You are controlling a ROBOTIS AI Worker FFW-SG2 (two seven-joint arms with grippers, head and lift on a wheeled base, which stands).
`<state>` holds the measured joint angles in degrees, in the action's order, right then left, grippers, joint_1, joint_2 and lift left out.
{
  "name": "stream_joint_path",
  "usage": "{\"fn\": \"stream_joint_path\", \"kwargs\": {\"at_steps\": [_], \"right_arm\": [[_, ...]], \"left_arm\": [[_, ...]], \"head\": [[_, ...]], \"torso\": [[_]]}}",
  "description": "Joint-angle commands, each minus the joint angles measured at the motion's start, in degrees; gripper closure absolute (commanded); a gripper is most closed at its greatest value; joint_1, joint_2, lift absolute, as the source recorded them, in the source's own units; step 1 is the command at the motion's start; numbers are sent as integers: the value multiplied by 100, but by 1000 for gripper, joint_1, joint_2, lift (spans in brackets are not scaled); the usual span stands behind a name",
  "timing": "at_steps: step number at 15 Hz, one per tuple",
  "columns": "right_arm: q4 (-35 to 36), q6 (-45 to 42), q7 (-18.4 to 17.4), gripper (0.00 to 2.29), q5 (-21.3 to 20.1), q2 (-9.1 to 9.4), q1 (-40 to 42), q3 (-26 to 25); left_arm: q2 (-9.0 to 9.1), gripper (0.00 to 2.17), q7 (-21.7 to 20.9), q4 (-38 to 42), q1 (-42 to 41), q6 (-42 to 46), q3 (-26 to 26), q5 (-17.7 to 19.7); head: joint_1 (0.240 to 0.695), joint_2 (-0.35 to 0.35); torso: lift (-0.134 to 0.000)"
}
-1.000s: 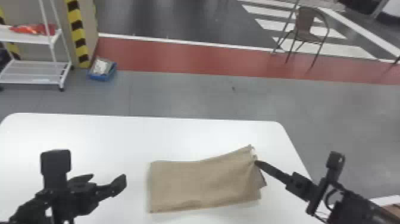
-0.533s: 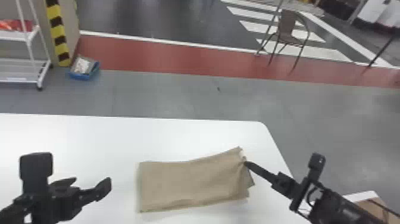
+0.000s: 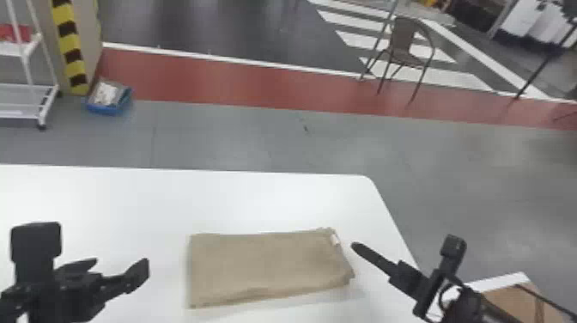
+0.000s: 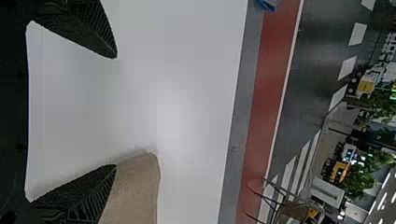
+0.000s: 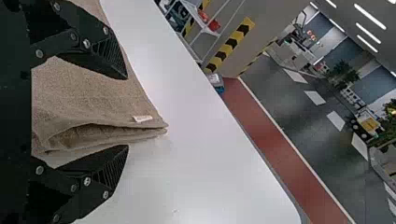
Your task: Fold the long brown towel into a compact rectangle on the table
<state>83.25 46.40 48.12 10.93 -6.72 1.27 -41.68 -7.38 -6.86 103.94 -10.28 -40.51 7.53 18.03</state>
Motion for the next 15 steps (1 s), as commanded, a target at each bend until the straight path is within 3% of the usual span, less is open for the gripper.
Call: {"fn": "stream_joint_path", "kwargs": {"at_steps": [1,4,7,9,11,12,15], "right_arm": [[376,-126,5,110,50,145,216,-147],[552,-1058,13,110,58,285,568,-235],[587,-1286,84,110,181,373,770,-561],[623,-1392,128,113,427,382,981,-728],[658,-1602,119,113,454,444,1113,-789],[658,-1638,128,113,454,470,1130,-807],[658,-1708,128,113,463,558,1165,-789]], "left_arm": [[9,39,0,-6,0,-5,29,8],[26,43,-26,-261,53,346,178,8],[26,97,-167,-410,97,592,407,8],[-18,606,-272,-410,53,803,750,8],[-9,1585,-299,-524,53,821,1075,-1],[9,1791,-378,-674,88,979,1224,-45],[26,1794,-404,-1087,237,1366,1541,-150]], "head": [[695,-350],[695,-350],[695,-350],[695,-350],[695,-350],[695,-350],[695,-350]], "torso": [[0],[0],[0],[0],[0],[0],[0]]}}
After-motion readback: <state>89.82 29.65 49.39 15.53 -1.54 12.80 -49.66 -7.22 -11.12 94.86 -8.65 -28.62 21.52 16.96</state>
